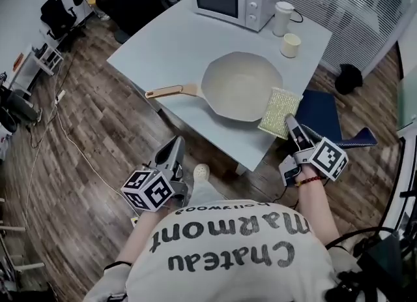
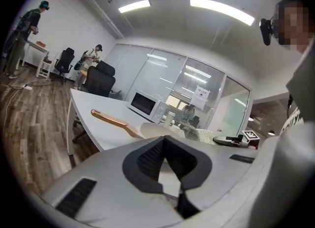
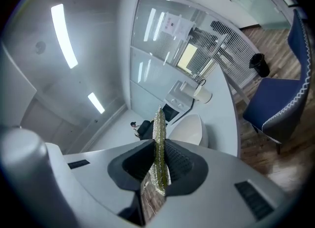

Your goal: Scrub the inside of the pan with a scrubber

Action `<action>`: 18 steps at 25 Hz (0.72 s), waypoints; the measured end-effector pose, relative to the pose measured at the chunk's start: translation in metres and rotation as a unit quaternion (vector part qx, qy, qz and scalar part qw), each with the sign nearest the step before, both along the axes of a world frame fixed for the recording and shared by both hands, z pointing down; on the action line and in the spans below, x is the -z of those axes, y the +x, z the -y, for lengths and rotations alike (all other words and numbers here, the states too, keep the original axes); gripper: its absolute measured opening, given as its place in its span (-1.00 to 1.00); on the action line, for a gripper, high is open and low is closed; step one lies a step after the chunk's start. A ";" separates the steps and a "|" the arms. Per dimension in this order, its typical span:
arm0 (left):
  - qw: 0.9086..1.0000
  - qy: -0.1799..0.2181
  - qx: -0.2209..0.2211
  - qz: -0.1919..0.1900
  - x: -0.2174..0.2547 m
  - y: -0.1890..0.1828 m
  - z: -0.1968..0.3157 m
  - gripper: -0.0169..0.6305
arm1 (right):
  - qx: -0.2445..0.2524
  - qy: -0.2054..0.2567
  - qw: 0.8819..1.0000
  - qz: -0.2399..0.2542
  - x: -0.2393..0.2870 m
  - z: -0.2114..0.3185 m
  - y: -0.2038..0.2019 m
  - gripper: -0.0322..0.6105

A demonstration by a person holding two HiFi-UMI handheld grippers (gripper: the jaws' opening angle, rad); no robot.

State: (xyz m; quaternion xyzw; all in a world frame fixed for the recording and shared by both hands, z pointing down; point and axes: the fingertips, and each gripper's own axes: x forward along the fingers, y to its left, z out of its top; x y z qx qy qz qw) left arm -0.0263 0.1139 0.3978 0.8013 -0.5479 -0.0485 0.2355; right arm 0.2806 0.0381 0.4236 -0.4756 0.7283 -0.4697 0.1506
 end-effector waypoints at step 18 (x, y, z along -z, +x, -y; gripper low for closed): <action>0.982 0.044 -0.183 -0.004 0.026 -0.046 0.205 -0.56 | -0.121 -0.021 0.992 -0.001 0.002 0.126 -0.058 -0.71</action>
